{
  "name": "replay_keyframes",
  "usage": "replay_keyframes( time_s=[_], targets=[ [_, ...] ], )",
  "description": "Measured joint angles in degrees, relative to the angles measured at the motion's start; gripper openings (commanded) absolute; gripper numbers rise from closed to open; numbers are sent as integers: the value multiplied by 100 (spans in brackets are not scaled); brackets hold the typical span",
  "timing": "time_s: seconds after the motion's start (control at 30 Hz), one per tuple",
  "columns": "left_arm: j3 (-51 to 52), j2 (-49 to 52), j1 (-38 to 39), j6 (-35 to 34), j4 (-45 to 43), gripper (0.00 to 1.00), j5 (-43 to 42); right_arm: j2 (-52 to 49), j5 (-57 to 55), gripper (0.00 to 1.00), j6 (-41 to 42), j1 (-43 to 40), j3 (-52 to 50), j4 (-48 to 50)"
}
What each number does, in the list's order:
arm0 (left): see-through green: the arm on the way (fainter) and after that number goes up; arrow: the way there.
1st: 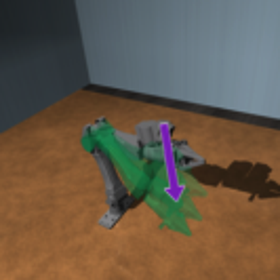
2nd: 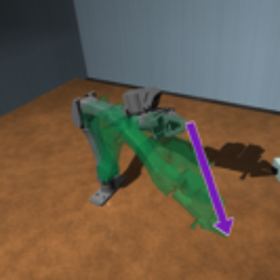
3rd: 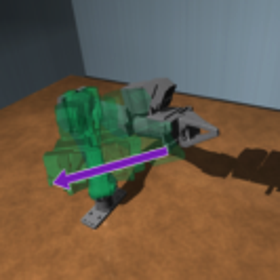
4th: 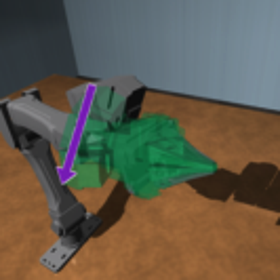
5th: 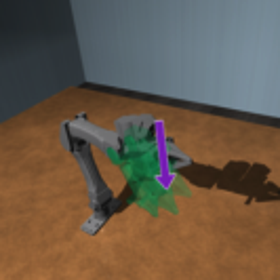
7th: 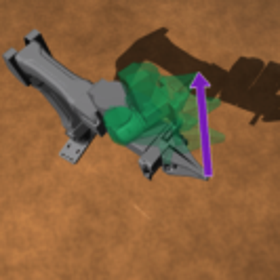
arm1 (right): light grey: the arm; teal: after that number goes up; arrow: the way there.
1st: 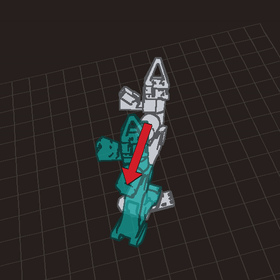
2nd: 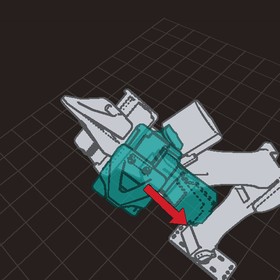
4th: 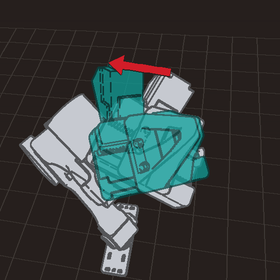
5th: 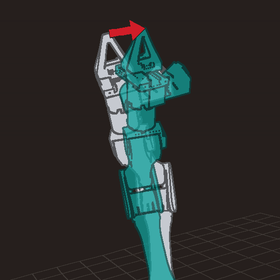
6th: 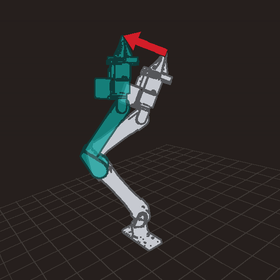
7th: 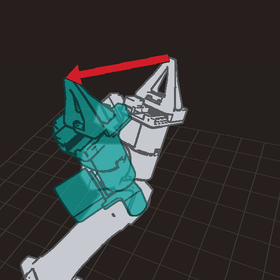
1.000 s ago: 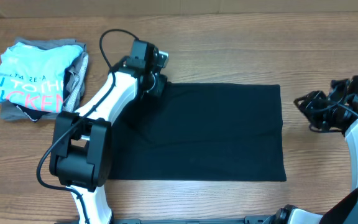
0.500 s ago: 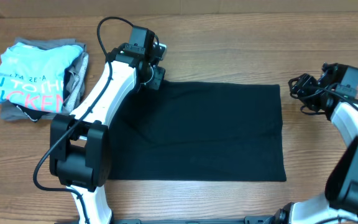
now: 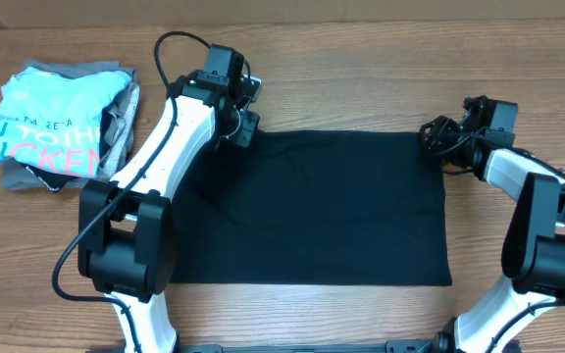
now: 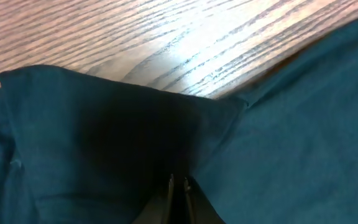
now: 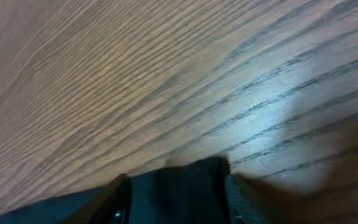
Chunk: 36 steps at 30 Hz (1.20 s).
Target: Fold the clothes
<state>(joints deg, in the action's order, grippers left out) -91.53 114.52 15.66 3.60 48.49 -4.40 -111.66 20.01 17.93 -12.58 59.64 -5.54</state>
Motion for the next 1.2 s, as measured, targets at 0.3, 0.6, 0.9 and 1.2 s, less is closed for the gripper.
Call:
replay_keyframes(
  time_s=[0.3, 0.6, 0.9, 1.2],
  targets=[
    [-2, 0, 0, 0, 260, 5, 20, -37, -52, 4, 11, -70, 37, -422],
    [-4, -11, 0, 0, 887, 4, 382, 649, 52, 4, 7, -393, 39, -1073],
    [-4, -356, 0, 2, 1307, 4, 481, 1193, 214, 4, 9, -391, 42, -1635],
    [-20, -411, 0, 0, 2173, 4, 511, 1198, 295, 4, 4, -391, 42, -2673]
  ],
)
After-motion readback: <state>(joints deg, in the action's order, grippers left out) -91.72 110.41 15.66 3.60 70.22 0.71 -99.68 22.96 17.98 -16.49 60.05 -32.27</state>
